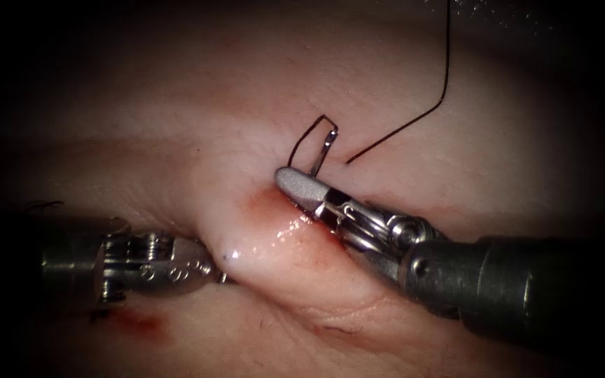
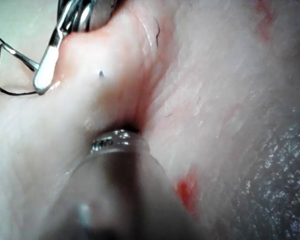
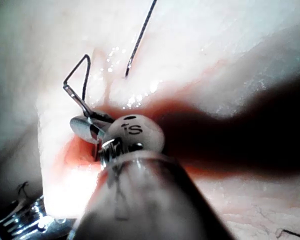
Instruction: Wound Closure
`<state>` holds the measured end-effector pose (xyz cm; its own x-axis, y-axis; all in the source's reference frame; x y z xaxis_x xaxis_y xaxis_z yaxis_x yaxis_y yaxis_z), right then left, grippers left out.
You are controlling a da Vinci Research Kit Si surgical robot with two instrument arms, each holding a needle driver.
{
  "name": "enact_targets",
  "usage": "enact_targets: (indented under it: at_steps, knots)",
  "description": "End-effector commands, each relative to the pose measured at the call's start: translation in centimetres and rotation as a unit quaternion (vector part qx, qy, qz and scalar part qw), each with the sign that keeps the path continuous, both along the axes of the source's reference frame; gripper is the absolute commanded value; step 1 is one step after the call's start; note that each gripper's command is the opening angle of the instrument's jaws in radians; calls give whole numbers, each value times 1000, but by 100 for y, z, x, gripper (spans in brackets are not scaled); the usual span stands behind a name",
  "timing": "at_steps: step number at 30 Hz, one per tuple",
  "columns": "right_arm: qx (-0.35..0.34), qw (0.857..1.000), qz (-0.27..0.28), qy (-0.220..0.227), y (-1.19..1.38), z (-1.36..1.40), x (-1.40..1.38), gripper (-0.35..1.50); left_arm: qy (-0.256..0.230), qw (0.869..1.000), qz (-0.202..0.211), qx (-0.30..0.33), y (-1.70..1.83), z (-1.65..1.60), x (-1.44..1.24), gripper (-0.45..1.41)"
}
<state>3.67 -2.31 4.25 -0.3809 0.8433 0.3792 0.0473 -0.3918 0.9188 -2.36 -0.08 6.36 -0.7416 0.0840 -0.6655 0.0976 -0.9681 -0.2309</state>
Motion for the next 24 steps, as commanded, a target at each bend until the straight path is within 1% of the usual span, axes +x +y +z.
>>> enact_targets:
  at_steps: [1,4,7,8,10,11,12,13,14,16,20,22,24]
  knots:
    - [0,1000,-2,2,-2,-7,11,-35,0,1000,-1,0,-2,6,-4,-23]
    - [5,1000,-3,7,-2,-22,13,-35,-1,1000,-1,0,-2,5,-4,-23]
    - [6,1000,-4,13,-2,-29,14,-35,-1,1000,-1,0,-2,5,-4,-23]
    - [6,1000,-5,13,-1,-29,14,-35,-1,1000,-1,0,-2,5,-4,-23]
    - [-14,1000,17,-5,4,-21,12,-35,-1,1000,-1,0,-2,5,-4,-23]
    - [-65,996,58,-19,15,-10,7,-15,-1,1000,-1,0,-2,4,-3,-23]
    - [-72,994,79,-20,21,-5,5,34,-1,1000,-1,1,-2,3,-3,-23]
    - [-94,989,111,-25,35,8,-5,131,0,1000,-2,1,-2,-2,0,-23]
    - [-98,988,116,-24,42,17,-15,135,-3,1000,-4,1,0,-7,3,-23]
    - [-103,988,109,-37,53,36,-43,133,-24,1000,-3,-5,6,-22,14,-23]
    - [-107,988,107,-40,64,49,-66,130,-47,999,8,-13,8,-31,22,-23]
    - [-116,987,103,-45,74,54,-89,125,-75,997,20,-28,13,-32,25,-23]
    - [-120,986,102,-49,78,55,-97,125,-86,995,26,-31,16,-29,24,-23]
